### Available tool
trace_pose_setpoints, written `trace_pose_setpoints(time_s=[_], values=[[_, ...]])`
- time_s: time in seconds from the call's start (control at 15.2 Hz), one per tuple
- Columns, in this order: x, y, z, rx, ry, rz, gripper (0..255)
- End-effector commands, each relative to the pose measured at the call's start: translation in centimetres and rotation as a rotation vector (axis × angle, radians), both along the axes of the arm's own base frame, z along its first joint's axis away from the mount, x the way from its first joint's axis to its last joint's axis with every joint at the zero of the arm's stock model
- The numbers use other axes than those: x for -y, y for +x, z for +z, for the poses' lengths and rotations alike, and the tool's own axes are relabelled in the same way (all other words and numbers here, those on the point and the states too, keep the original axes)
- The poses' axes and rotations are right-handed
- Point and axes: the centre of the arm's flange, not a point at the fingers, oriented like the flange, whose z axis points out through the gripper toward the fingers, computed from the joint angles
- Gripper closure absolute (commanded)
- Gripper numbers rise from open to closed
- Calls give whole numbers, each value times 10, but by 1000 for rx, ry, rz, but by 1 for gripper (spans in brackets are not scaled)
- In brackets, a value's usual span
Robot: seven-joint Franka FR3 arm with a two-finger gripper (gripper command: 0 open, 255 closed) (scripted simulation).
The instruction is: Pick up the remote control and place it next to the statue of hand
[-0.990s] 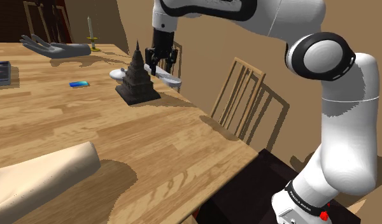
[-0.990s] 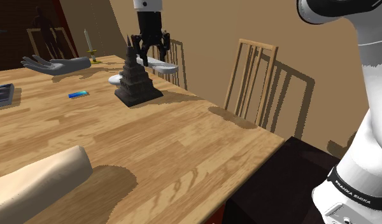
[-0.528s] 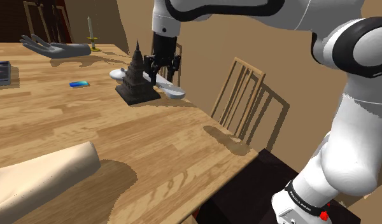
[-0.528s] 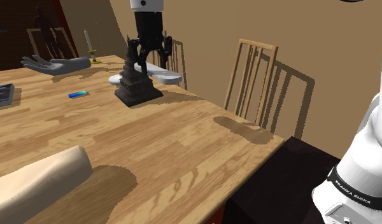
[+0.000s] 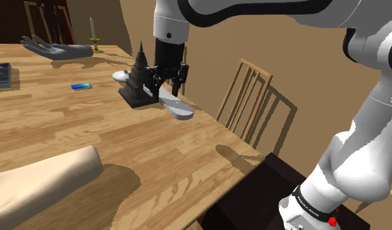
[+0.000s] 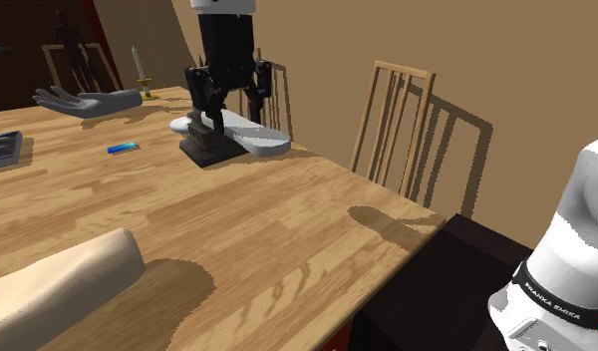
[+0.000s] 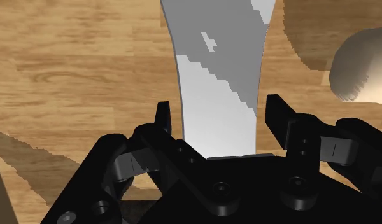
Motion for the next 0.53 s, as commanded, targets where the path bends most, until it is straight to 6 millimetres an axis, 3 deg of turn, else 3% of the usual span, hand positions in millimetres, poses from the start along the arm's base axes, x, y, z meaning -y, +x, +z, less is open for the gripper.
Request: trace_pose_setpoints(time_s=[0.0,0.46], values=[[-12,-23,0,0,0,-1,255],[-57,-104,0,0,0,-1,255]])
